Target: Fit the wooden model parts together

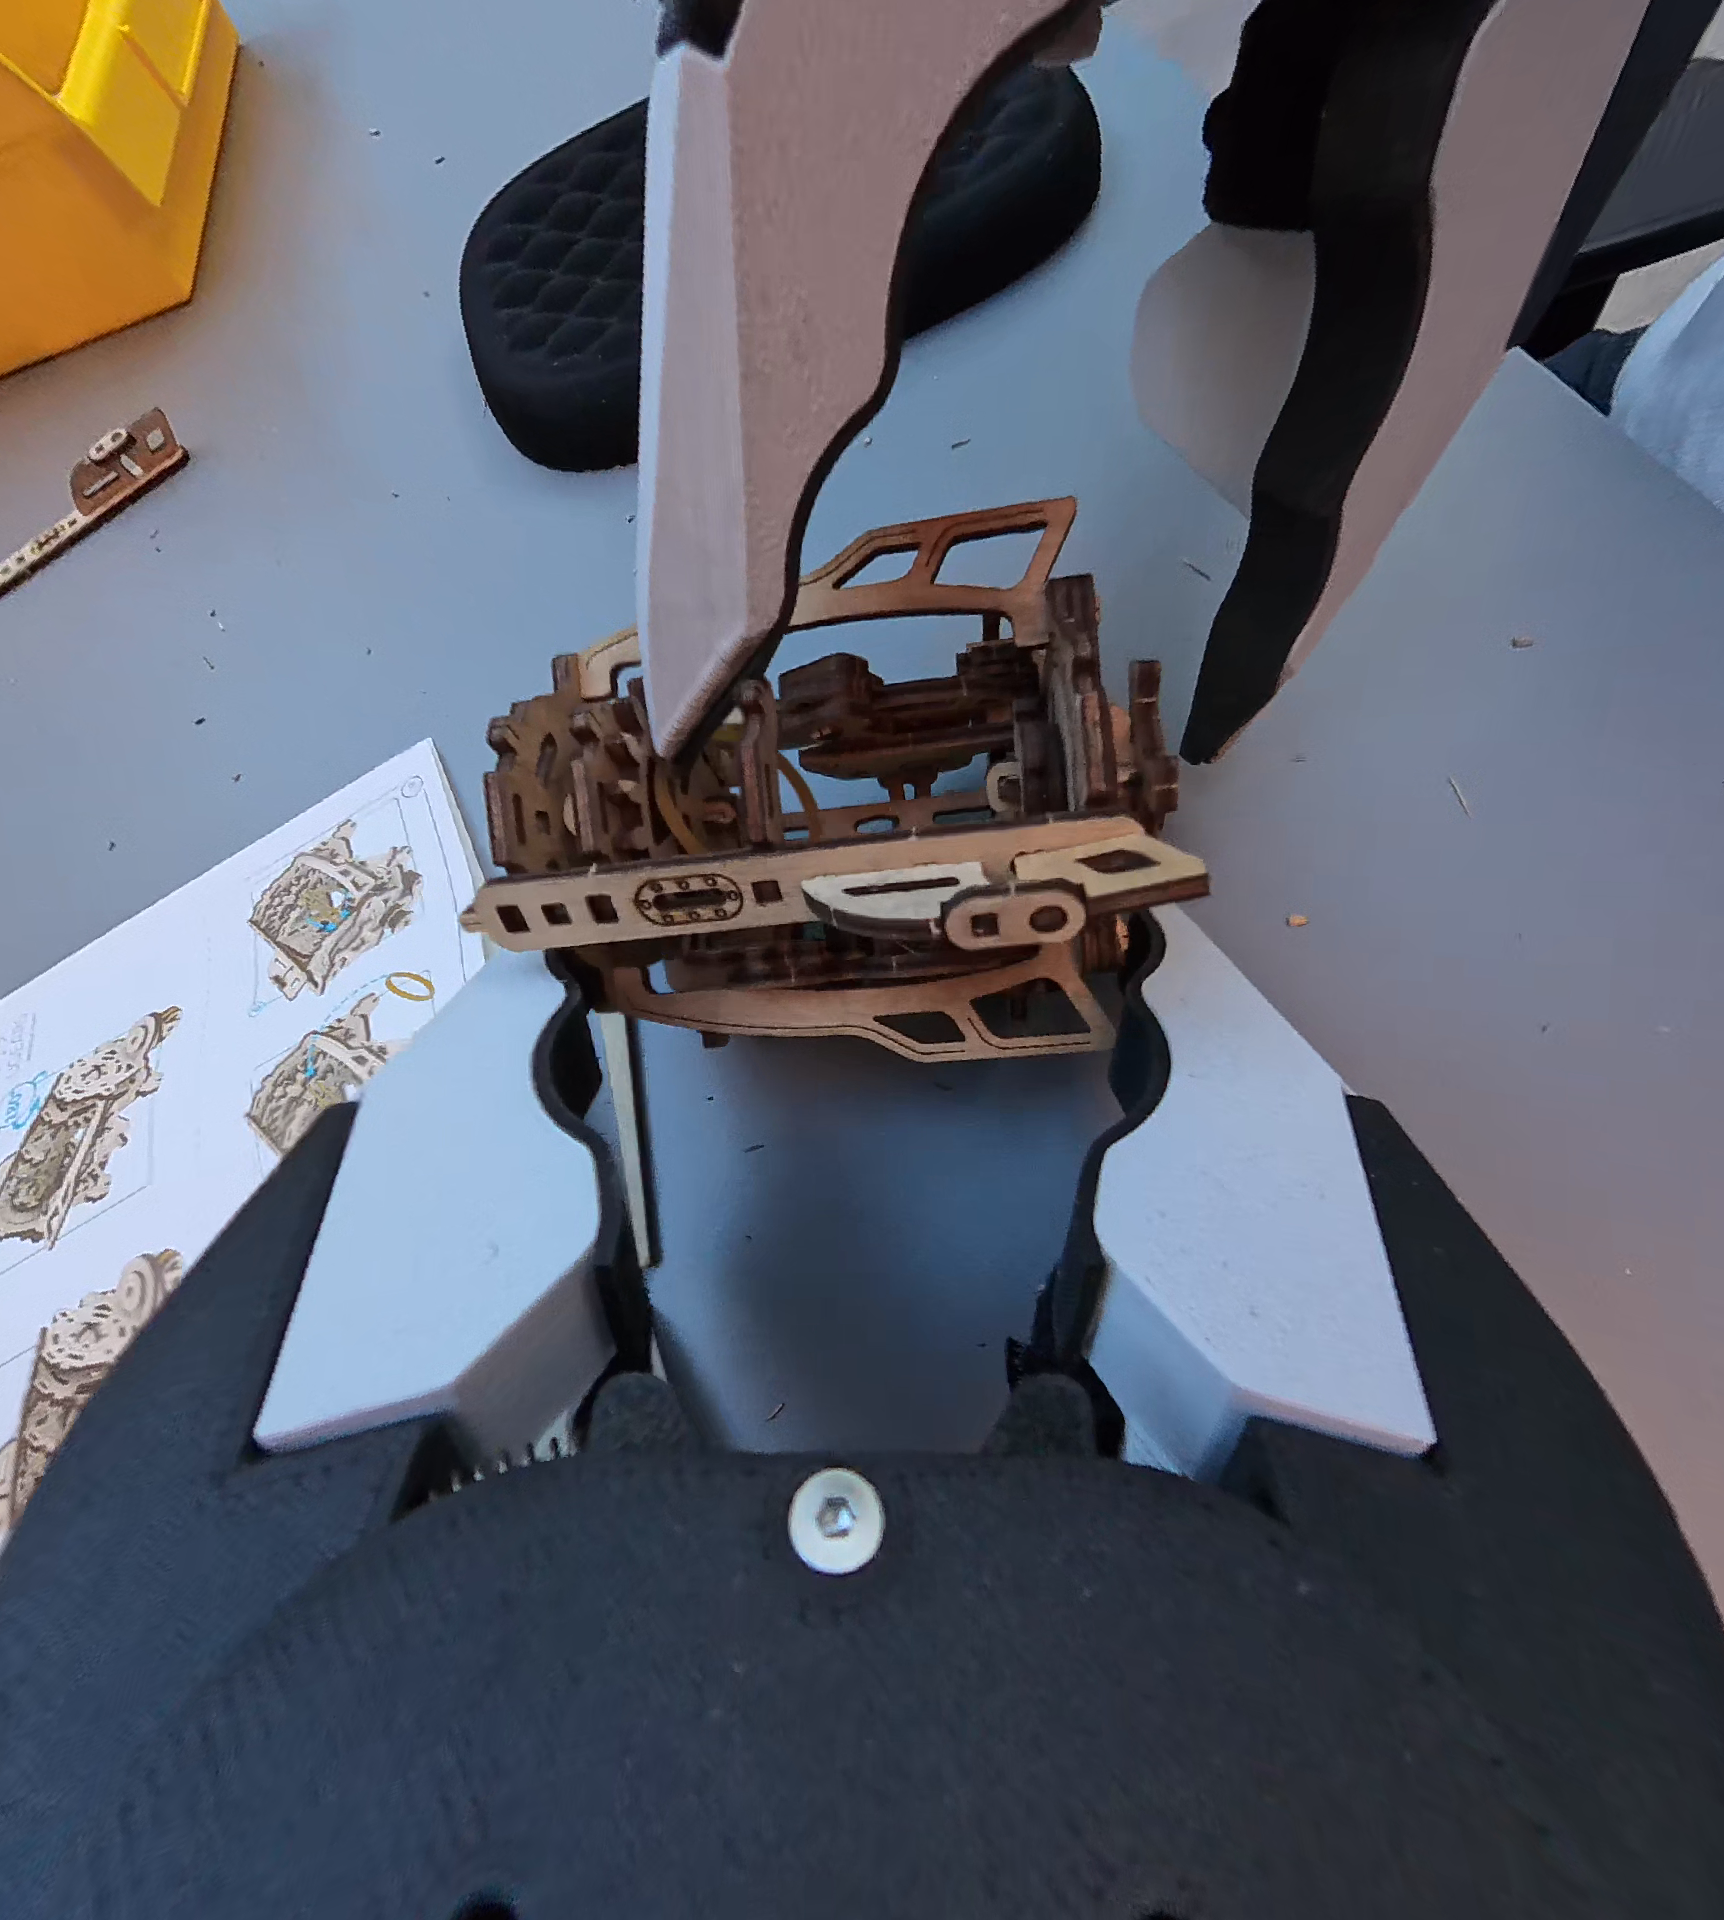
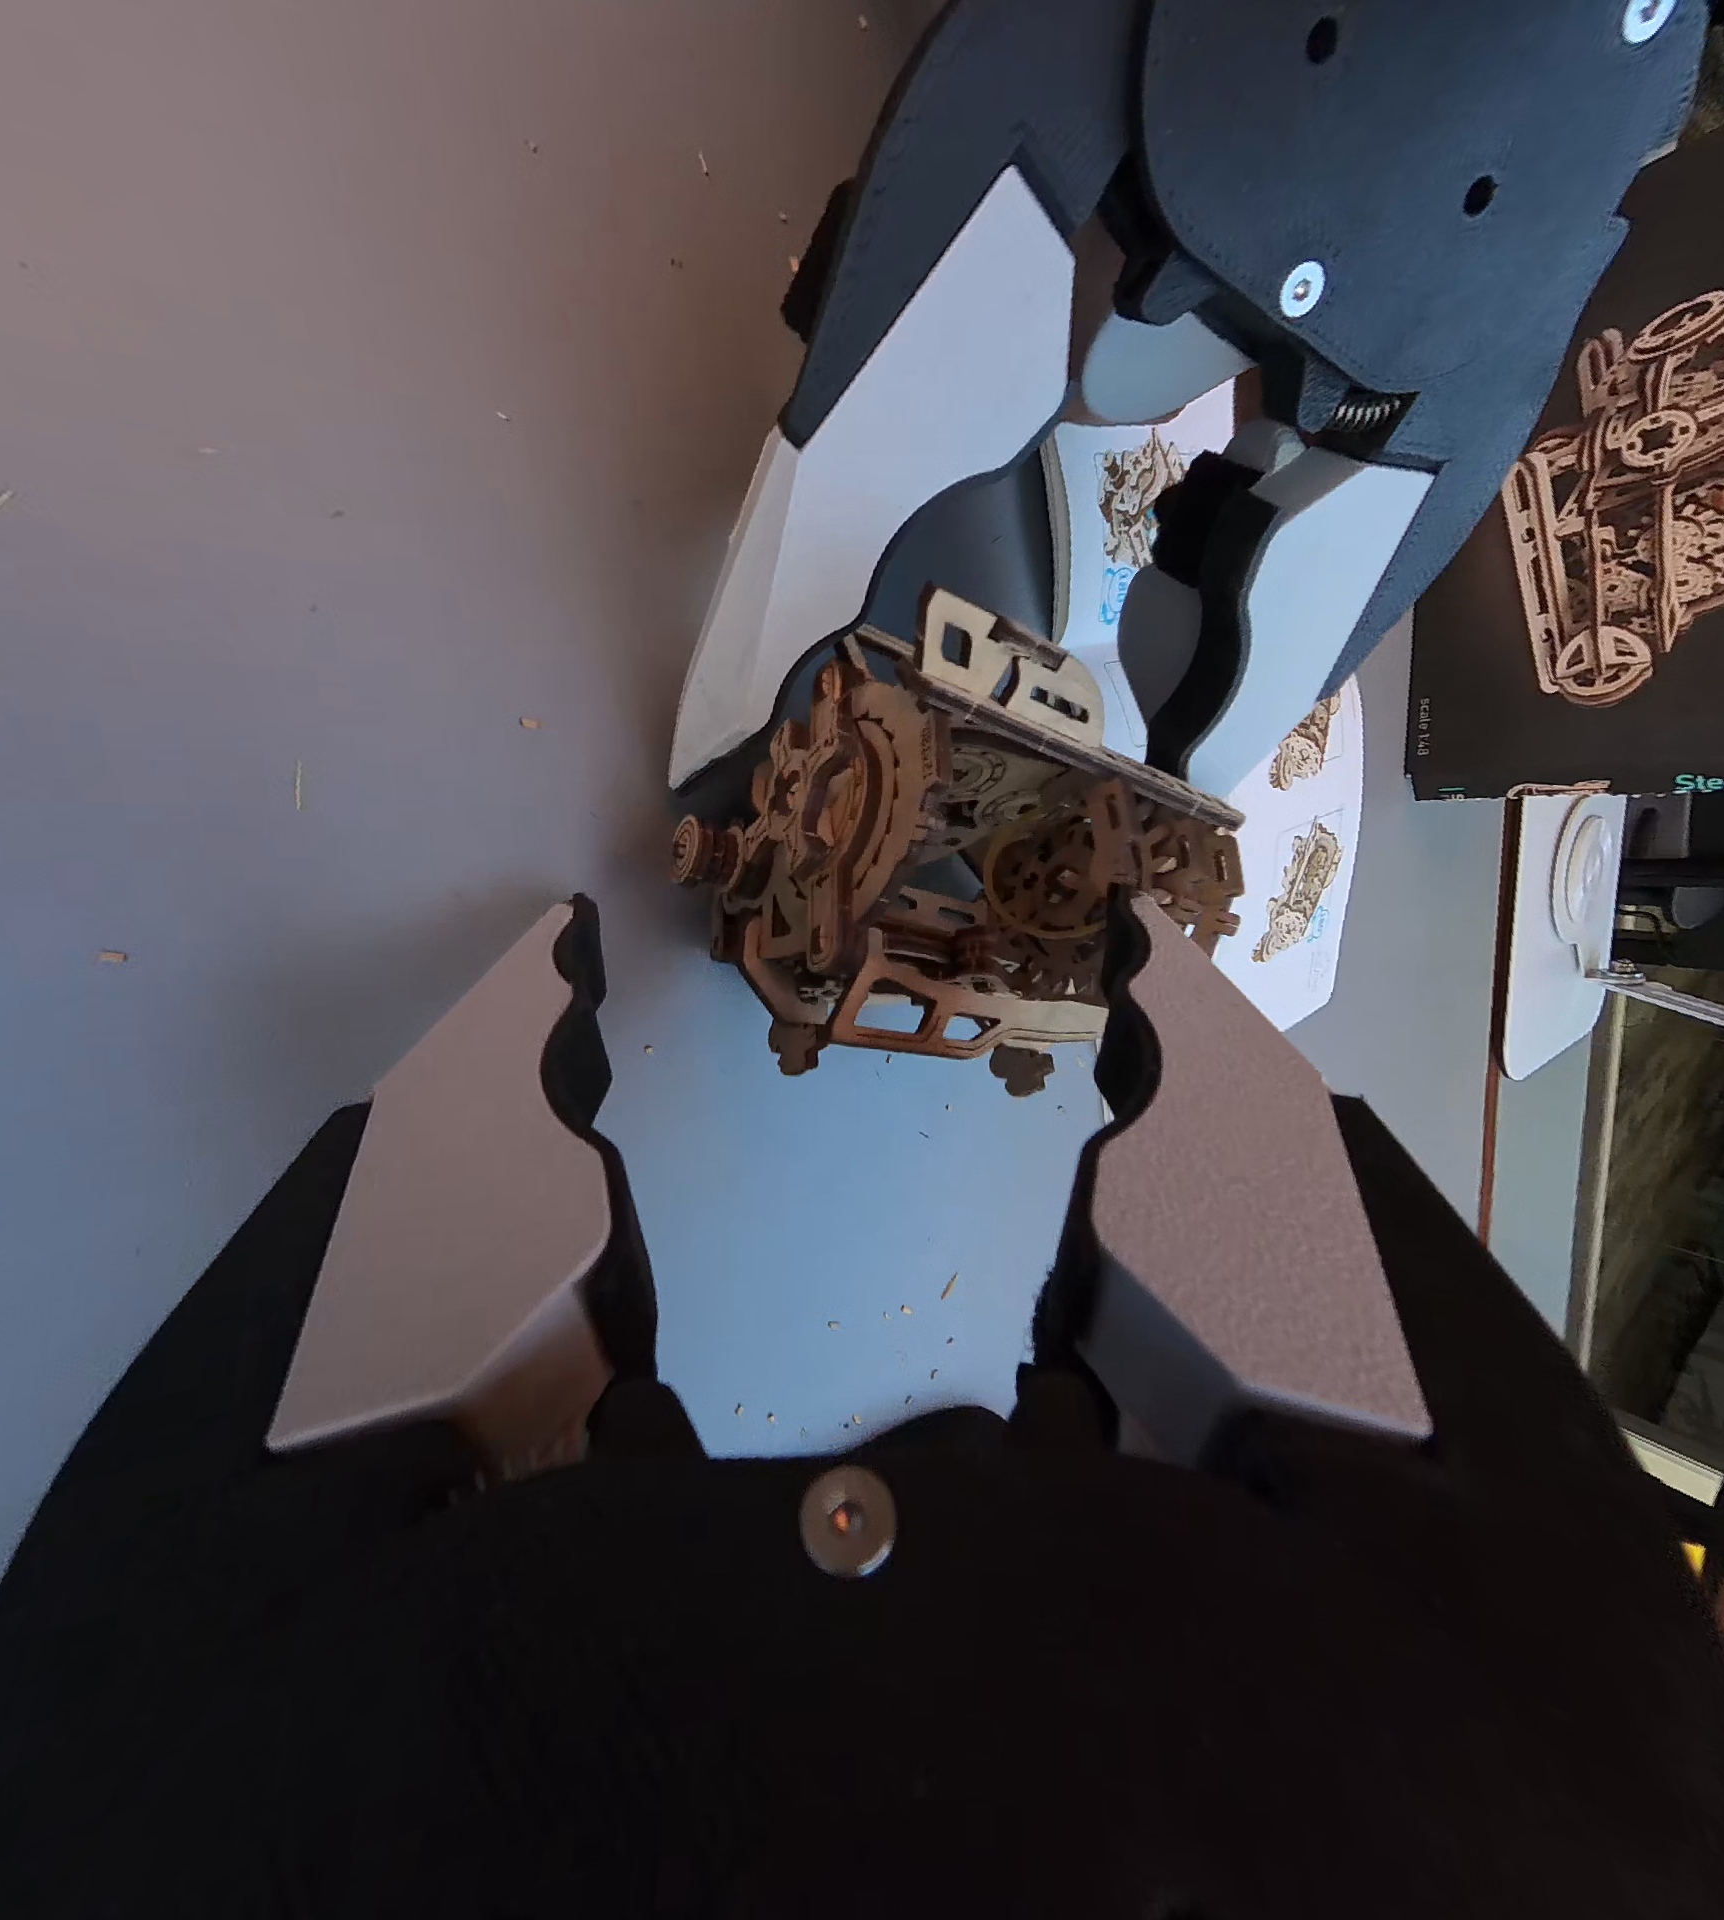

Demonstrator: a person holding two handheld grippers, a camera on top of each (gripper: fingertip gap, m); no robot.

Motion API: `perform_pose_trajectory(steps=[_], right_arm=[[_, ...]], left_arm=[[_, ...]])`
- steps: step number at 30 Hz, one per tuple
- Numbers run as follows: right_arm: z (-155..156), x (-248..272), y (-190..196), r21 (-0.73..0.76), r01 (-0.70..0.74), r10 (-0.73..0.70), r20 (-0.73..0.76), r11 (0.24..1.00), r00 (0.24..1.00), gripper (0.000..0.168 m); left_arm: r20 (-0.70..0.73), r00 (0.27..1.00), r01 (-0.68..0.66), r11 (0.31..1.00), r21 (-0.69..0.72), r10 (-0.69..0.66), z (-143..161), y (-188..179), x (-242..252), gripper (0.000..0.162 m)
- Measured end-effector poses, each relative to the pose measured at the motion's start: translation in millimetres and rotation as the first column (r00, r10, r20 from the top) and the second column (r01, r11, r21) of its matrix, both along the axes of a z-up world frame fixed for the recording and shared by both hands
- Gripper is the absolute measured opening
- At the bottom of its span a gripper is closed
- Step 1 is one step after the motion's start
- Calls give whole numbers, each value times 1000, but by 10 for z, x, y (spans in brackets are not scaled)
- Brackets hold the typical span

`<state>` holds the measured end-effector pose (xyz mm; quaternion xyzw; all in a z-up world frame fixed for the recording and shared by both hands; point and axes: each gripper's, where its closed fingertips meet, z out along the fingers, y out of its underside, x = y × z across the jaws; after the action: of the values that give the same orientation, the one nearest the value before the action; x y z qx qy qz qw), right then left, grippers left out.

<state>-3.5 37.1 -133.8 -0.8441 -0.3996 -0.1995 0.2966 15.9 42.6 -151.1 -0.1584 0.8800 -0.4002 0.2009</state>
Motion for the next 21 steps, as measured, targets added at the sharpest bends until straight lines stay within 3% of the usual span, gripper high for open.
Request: perform_pose_trajectory(steps=[21], right_arm=[[87,-27,-8,60,-1,6,-74,998,997,93]], left_arm=[[-112,994,-31,996,-89,21,69,-12,-19,95]])
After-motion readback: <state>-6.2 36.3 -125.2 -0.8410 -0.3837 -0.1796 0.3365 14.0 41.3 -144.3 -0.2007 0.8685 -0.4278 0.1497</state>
